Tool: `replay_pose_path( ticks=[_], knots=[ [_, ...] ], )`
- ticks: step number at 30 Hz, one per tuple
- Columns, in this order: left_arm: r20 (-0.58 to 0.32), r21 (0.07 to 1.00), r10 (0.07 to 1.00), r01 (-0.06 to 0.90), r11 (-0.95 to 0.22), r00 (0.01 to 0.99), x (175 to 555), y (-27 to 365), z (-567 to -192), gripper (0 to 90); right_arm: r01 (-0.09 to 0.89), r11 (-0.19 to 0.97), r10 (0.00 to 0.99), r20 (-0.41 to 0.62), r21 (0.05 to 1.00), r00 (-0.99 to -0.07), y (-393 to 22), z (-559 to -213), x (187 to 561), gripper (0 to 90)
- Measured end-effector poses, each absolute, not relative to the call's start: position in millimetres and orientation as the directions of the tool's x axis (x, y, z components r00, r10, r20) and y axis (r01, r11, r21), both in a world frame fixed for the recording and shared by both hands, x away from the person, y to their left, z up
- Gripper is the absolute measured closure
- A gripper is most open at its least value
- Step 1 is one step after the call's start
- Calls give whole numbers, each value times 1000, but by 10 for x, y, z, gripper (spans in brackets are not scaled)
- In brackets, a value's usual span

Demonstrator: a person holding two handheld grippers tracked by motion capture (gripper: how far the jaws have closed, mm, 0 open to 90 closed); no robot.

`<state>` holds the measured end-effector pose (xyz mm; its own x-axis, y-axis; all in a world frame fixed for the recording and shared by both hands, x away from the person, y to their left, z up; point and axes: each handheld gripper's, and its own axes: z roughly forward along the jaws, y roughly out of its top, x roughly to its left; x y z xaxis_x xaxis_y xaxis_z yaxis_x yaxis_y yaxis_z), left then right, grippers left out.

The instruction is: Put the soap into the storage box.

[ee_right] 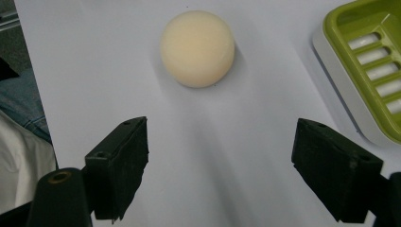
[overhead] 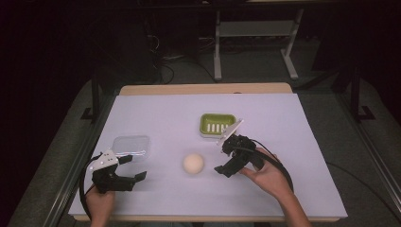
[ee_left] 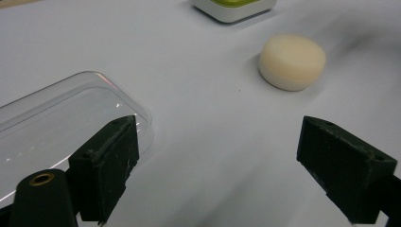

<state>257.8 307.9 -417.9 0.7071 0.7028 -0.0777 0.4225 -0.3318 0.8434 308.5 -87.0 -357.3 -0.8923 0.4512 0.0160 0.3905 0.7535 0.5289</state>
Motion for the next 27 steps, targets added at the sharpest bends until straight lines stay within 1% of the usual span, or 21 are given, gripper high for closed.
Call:
replay_pose_path(
  ticks=[12, 27],
  knots=[
    [-78, 842, 702, 423, -333, 707, 2578, 3074, -4178, 128, 373, 773, 418, 31, 513, -908, -662, -3612, 3159, 162],
    [-77, 845, 699, 419, -332, 711, 2578, 3069, -4178, 129, 376, 798, 400, 52, 471, -915, -351, -3649, 3277, 162]
  ],
)
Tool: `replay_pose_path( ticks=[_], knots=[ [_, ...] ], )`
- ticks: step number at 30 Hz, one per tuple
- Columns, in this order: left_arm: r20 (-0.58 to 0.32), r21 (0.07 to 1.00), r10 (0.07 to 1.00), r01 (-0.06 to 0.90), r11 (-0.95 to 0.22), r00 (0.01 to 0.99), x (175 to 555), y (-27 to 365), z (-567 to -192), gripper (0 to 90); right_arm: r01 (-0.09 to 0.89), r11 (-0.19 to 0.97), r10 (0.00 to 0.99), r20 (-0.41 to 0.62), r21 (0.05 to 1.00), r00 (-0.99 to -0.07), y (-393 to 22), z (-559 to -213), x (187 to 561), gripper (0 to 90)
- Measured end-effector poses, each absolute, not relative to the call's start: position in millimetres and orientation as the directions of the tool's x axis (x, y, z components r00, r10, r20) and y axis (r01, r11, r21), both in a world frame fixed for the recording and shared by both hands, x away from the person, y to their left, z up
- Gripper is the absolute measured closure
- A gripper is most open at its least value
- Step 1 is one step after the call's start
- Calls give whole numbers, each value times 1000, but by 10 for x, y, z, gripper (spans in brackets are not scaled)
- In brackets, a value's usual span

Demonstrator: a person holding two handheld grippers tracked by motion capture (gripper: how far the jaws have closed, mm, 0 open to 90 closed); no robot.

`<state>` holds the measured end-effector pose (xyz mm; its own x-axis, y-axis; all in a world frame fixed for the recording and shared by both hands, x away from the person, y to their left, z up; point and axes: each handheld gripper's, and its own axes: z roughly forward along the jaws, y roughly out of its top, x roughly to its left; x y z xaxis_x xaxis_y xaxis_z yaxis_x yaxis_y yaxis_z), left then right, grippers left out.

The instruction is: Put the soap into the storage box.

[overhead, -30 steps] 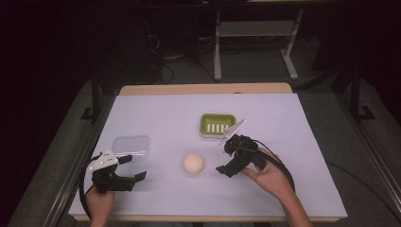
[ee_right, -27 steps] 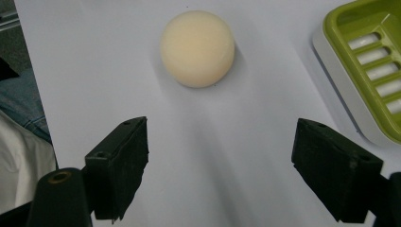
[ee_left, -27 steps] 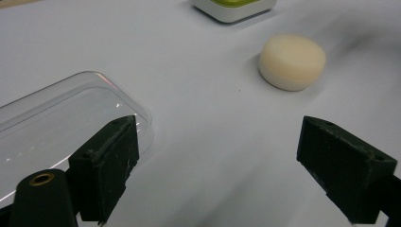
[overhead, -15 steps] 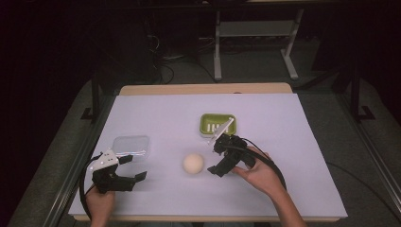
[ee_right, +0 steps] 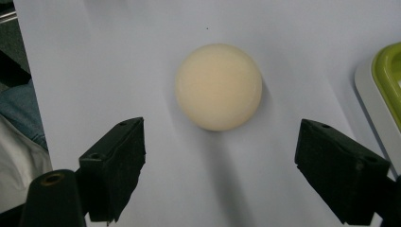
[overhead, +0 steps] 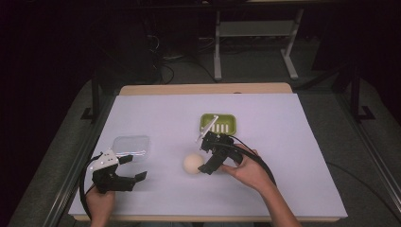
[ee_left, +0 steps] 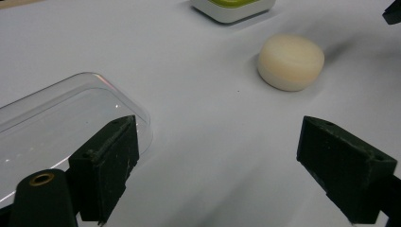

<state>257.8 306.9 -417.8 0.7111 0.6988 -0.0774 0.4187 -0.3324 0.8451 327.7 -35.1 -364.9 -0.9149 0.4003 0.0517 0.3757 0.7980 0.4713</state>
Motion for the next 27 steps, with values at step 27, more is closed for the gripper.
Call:
replay_pose_path(
  ticks=[27],
  knots=[
    [-81, 846, 698, 420, -330, 711, 2577, 3067, -4179, 129, 365, 832, 372, 68, 418, -926, 50, -3772, 3442, 161]
  ],
)
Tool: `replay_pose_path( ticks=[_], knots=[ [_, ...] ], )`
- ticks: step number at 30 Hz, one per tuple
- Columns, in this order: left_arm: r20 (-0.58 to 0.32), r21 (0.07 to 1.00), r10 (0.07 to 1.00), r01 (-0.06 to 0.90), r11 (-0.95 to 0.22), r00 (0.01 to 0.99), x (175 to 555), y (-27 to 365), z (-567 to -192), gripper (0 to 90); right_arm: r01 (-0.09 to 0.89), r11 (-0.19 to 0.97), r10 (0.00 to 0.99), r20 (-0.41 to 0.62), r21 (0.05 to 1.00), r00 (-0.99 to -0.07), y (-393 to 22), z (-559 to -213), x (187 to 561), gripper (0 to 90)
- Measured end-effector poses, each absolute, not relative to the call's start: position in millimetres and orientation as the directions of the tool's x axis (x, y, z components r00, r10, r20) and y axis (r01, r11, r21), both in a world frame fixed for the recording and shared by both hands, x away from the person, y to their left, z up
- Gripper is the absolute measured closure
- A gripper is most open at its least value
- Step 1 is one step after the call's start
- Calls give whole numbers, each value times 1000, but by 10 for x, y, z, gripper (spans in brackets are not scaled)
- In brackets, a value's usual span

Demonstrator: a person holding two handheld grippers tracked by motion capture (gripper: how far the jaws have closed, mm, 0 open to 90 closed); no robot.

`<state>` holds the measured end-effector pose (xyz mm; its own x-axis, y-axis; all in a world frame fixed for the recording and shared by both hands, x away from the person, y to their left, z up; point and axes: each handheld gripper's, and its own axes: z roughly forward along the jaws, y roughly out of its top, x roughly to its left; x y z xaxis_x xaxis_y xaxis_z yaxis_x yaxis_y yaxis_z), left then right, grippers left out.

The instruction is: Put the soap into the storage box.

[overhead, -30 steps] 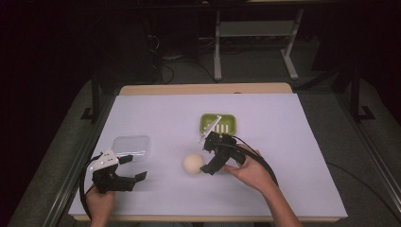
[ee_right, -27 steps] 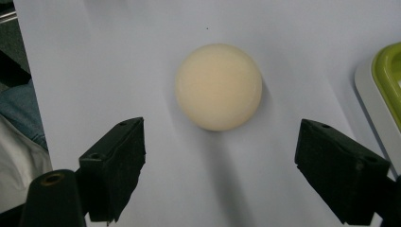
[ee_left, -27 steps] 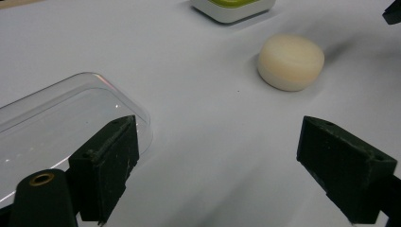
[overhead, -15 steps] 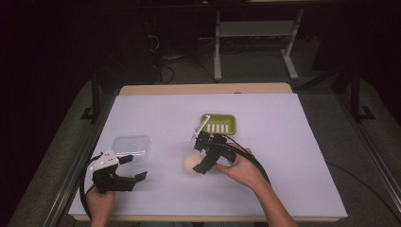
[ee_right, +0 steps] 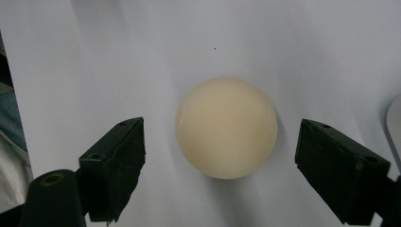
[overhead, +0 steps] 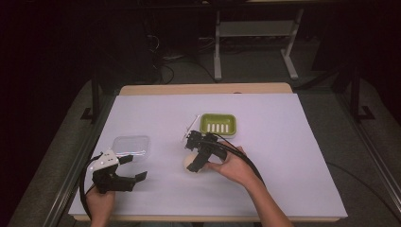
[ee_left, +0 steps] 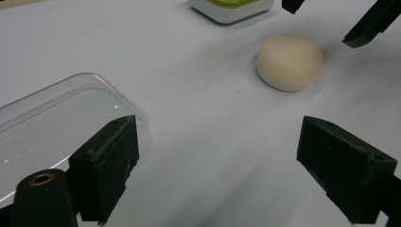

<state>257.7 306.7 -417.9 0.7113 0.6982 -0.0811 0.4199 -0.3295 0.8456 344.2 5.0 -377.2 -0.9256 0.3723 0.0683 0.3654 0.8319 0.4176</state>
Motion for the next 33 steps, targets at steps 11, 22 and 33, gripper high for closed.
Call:
replay_pose_path(
  ticks=[11, 22, 33],
  knots=[
    [-81, 846, 698, 419, -329, 711, 2574, 3066, -4179, 129, 374, 847, 377, 70, 377, -924, 126, -3868, 3472, 161],
    [-86, 846, 699, 422, -326, 710, 2572, 3063, -4179, 129, 375, 858, 375, 70, 350, -924, 205, -3963, 3495, 161],
    [-85, 845, 698, 422, -327, 711, 2571, 3060, -4179, 129, 380, 867, 379, 68, 321, -923, 255, -4055, 3523, 160]
  ],
)
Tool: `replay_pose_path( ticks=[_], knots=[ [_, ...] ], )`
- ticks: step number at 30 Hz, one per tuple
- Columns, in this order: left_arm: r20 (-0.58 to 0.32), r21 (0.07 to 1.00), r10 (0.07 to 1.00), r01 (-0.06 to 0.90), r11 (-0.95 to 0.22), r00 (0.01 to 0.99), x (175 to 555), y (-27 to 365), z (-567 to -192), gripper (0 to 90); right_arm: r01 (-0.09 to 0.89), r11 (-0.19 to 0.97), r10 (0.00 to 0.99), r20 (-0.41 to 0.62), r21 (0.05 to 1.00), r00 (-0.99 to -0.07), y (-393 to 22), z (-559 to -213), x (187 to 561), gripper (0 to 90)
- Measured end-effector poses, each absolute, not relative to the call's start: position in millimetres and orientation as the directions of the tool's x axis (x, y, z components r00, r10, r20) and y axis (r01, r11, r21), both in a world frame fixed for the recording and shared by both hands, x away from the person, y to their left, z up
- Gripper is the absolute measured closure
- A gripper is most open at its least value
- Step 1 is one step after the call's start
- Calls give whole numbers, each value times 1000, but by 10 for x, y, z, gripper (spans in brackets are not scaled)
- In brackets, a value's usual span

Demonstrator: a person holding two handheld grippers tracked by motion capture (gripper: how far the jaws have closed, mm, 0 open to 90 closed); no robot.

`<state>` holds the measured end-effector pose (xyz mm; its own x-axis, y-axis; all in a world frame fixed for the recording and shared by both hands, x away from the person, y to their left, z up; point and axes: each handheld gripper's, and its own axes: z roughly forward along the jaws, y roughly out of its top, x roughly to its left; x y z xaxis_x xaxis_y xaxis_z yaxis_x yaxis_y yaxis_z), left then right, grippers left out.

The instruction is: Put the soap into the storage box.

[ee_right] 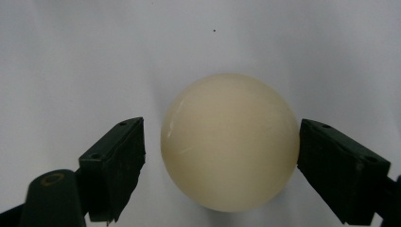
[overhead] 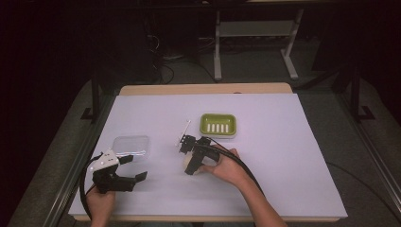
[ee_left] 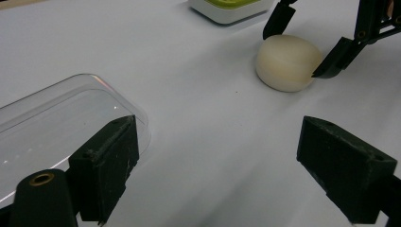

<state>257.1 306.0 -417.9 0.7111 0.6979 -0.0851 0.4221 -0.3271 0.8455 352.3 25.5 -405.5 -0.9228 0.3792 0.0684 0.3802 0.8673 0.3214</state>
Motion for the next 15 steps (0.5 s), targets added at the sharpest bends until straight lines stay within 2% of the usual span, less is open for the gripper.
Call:
replay_pose_path(
  ticks=[15],
  knots=[
    [-84, 845, 697, 421, -329, 713, 2571, 3058, -4178, 129, 377, 882, 379, 48, 281, -924, 311, -4157, 3544, 179]
  ],
)
